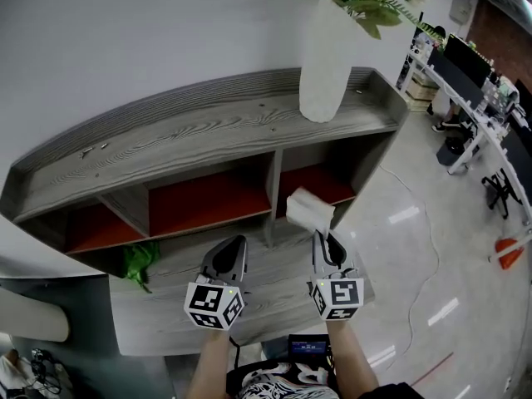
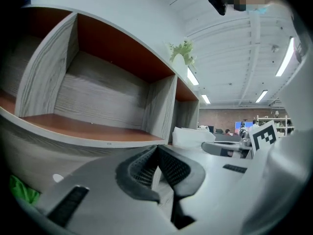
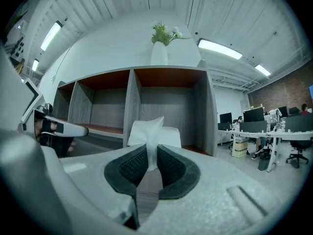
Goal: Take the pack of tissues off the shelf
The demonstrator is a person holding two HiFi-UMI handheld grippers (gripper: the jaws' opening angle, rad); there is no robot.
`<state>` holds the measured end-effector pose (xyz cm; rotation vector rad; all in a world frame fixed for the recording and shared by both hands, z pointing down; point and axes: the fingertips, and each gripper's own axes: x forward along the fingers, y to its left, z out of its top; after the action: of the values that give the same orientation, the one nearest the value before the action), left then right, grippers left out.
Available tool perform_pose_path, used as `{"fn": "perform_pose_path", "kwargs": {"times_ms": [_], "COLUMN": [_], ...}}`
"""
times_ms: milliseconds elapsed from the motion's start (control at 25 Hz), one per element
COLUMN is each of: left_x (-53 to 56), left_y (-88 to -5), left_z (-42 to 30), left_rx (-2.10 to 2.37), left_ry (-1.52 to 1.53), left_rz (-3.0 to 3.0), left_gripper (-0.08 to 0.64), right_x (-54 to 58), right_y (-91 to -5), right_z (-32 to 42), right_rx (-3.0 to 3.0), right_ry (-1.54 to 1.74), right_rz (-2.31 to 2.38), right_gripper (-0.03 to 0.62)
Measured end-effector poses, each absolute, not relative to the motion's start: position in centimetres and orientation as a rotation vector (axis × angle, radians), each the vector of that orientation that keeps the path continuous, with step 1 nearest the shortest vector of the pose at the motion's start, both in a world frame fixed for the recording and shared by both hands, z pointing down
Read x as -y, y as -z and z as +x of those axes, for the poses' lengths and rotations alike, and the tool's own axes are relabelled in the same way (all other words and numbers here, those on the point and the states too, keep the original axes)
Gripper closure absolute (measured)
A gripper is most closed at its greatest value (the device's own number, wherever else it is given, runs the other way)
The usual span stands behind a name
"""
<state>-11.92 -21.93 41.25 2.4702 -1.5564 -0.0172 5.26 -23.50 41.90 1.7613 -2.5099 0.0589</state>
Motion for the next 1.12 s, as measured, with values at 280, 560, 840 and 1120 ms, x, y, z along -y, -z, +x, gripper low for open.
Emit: {"fn": "perform_pose_path", "kwargs": {"times_ms": [280,560,840,1120], "left_x": [20.3,18.9,18.0,17.6], "left_y": [-40.7,-41.1,-41.7,-42.7], "left_z": [-12.5,-12.6,-12.0,-11.3], "left_rx": [1.583,1.588,1.579,1.568], "left_ry": [0.02,0.004,-0.003,-0.008], "left_rz": [2.472,2.464,2.46,2.449], "left_gripper": [0.554,0.554,0.554,0.554], "right_x": [21.2,19.4,18.2,17.4], "right_y": [-41.8,-42.5,-43.2,-44.2], "right_z": [5.1,5.1,5.8,6.1], "right_rx": [2.522,2.529,2.515,2.515], "right_ry": [-0.054,-0.047,-0.054,-0.049], "right_rz": [1.76,1.748,1.747,1.716], "right_gripper": [0.543,0.543,0.543,0.543]}}
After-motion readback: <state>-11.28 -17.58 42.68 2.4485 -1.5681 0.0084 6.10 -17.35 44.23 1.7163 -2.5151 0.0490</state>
